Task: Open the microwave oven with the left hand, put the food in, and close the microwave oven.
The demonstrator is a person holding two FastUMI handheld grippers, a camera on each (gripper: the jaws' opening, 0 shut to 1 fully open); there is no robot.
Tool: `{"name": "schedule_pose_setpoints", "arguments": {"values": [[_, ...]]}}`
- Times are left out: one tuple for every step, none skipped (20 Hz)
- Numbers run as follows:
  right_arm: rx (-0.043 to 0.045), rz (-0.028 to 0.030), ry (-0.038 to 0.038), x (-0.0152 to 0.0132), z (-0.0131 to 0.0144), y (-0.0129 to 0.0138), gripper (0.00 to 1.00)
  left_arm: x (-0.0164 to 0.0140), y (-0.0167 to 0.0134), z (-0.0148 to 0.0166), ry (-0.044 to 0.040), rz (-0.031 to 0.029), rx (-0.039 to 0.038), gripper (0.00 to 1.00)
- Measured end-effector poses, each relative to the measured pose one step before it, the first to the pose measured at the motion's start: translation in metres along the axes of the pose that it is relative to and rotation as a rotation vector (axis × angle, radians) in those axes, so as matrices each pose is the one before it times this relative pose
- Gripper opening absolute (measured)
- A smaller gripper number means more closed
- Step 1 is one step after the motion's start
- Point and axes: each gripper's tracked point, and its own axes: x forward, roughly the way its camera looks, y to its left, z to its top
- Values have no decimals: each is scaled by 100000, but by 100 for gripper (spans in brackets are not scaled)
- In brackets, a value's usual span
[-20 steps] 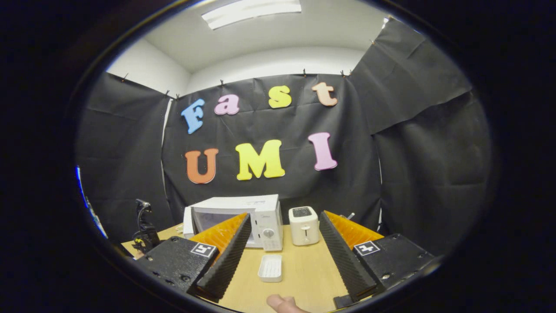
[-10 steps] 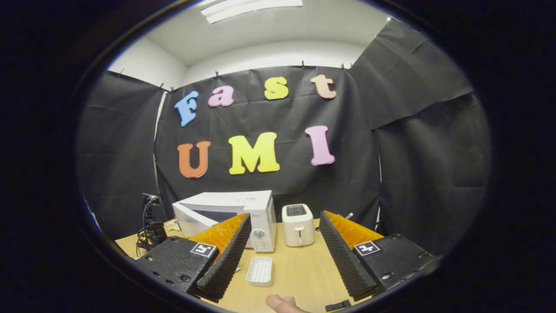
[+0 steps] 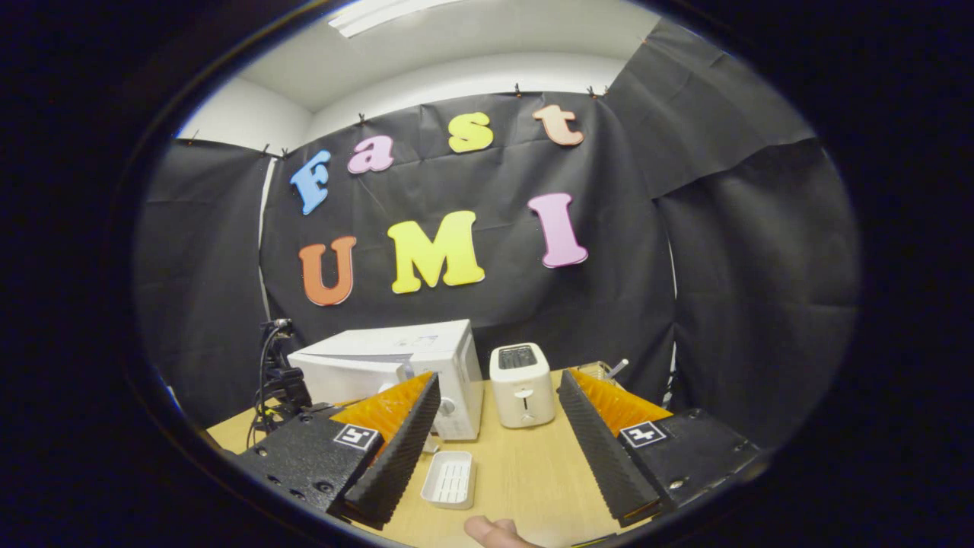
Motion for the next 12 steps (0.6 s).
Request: {"name": "schedule_pose_setpoints", "arguments": {"values": [[-51, -603, 70, 471, -102, -465, 100, 532, -320, -303, 850, -53, 783, 0], [205, -340, 261, 306, -231, -384, 100, 516, -392, -323, 1071, -132, -739, 0], [253, 439, 33, 344, -23, -71, 100, 437, -214, -237, 1385, 650, -725, 0], [118, 402, 63, 208, -116, -147, 100, 450, 28, -60, 379, 963, 393, 0], [-154, 86, -149, 241, 91, -145, 100, 360, -57, -114, 451, 517, -100, 0], [-370, -69, -272, 96, 47, -308, 100, 45, -122, -108, 770, 450, -614, 0], [-551, -181, -443, 55, 147, -249, 100, 221, -122, 336, -1610, 117, 144, 0], [-537, -208, -808, 46, 289, -286, 100, 188, -84, 0, 46, 178, 424, 0], [-701, -121, -909, 77, 380, -190, 100, 78, 128, 2, -31, 657, 479, 0], [-1033, -247, -691, 81, 326, -117, 100, 113, -33, 158, -341, 720, 763, 0], [-1307, -192, -733, 6, 507, -110, 100, 259, -76, 65, 254, 704, 543, 0], [-1316, -251, -1056, -31, 624, -129, 100, 584, 240, -17, 914, 1576, 521, 0]]}}
